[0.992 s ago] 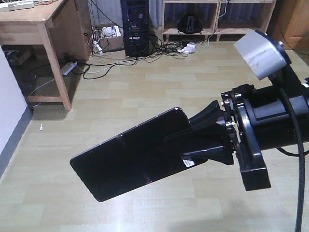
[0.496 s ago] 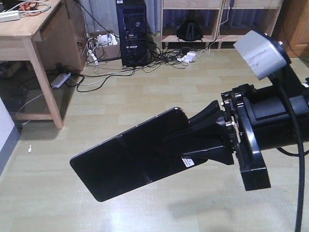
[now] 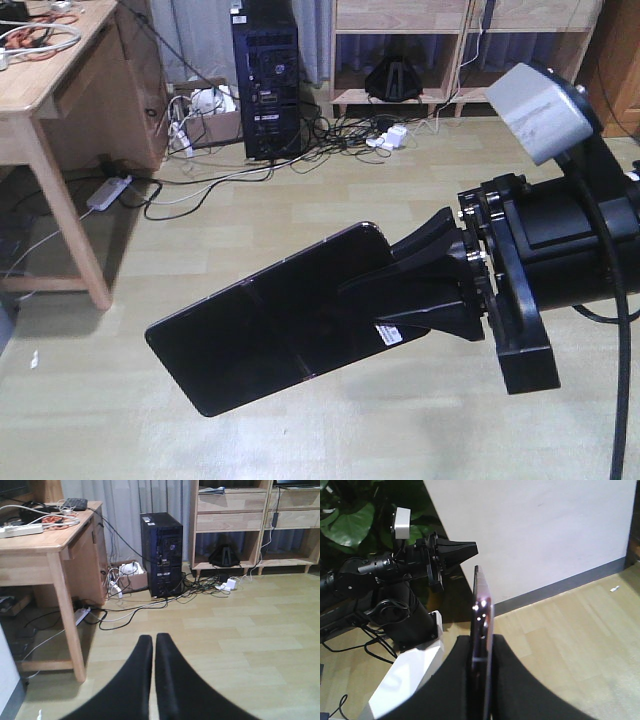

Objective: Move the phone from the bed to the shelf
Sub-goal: 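Turn the base toward the white desk, keeping the phone held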

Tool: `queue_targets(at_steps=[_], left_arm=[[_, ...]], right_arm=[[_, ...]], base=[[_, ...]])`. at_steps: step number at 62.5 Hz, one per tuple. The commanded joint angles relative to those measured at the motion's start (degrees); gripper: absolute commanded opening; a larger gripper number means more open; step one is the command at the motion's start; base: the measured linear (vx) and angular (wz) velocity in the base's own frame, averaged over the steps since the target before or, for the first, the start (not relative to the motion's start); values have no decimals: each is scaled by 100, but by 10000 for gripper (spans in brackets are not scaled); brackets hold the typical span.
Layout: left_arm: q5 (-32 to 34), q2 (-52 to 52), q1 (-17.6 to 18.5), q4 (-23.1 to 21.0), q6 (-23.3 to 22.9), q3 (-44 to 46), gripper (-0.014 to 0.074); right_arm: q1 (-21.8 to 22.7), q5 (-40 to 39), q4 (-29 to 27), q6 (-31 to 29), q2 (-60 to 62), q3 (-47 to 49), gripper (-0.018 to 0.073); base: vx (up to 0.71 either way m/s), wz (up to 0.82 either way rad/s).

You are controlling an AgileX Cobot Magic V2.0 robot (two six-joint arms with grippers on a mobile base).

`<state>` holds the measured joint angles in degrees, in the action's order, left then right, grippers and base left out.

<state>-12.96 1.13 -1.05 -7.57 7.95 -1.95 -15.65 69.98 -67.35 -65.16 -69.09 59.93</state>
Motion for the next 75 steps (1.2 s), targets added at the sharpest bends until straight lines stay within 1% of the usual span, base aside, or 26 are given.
queue_targets(at_steps=[1,18,34,75], left_arm=[[391,29,16,-34,-22,-3,1],[391,29,16,-34,-22,-3,1],[391,29,16,-34,-22,-3,1],[391,29,16,-34,-22,-3,1]], right_arm=[[8,393,-541,-16,133,134,-4],[8,393,-541,-16,133,134,-4],[8,393,-541,-16,133,134,-4],[8,393,-541,-16,133,134,-4]], base=[[34,-9],[31,-15],[27,-33],[23,-56]])
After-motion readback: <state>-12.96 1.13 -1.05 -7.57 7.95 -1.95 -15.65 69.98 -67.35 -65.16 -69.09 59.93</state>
